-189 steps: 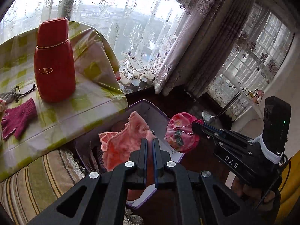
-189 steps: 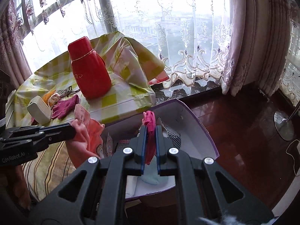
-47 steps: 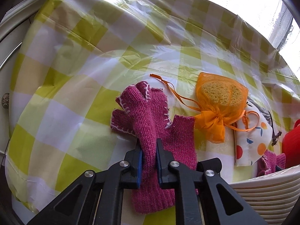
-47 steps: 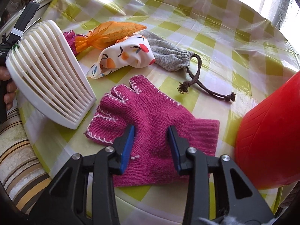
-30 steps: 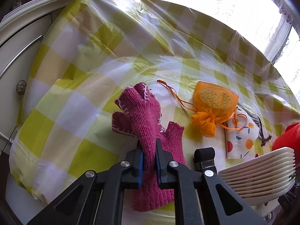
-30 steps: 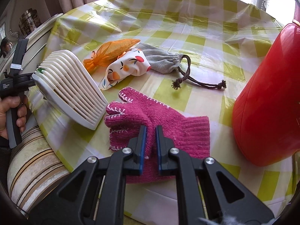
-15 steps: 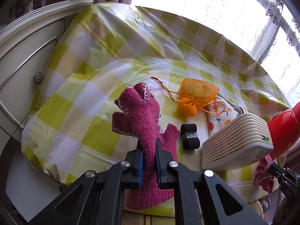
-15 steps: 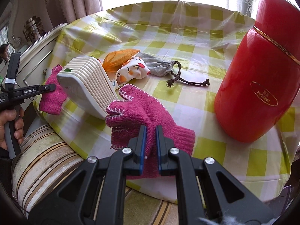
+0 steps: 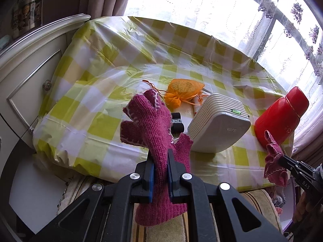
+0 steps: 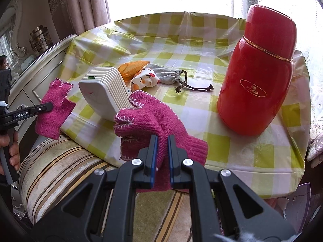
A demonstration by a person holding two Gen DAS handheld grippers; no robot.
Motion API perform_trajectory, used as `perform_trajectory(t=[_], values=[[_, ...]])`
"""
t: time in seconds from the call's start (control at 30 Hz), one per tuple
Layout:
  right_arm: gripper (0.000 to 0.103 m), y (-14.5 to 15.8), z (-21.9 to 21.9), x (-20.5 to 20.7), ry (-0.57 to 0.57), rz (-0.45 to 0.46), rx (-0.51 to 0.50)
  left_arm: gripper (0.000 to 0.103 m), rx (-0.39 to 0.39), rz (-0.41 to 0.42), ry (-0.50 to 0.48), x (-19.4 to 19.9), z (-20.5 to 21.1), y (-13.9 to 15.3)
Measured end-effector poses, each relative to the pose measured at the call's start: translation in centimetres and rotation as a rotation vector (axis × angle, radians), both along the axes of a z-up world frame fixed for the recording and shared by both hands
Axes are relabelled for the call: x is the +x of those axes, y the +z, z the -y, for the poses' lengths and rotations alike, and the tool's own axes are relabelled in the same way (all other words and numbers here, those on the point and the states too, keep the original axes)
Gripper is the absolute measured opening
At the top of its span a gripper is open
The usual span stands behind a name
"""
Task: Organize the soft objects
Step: 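Carry both pink gloves over the white box and open both grippers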
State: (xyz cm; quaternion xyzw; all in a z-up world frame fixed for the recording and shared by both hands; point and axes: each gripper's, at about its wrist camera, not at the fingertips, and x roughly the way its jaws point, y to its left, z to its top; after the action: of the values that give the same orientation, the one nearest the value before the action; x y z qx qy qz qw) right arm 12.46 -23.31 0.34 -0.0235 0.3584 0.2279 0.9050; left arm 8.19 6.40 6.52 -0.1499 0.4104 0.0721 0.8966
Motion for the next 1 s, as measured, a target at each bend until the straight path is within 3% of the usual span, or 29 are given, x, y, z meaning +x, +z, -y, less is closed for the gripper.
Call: perform_trajectory(t=[0.43, 1.0], values=[[0.013, 1.4, 5.9, -4.4, -0.114, 0.03, 0.003, 0.011, -0.014, 0.059, -0.175, -1.9, 7.2, 2.8], [0.013, 0.5, 20.5, -10.8, -0.458, 0.0, -0.023, 0.011, -0.085, 0.082, -0.596, -0.4, 24.6, 4.3]])
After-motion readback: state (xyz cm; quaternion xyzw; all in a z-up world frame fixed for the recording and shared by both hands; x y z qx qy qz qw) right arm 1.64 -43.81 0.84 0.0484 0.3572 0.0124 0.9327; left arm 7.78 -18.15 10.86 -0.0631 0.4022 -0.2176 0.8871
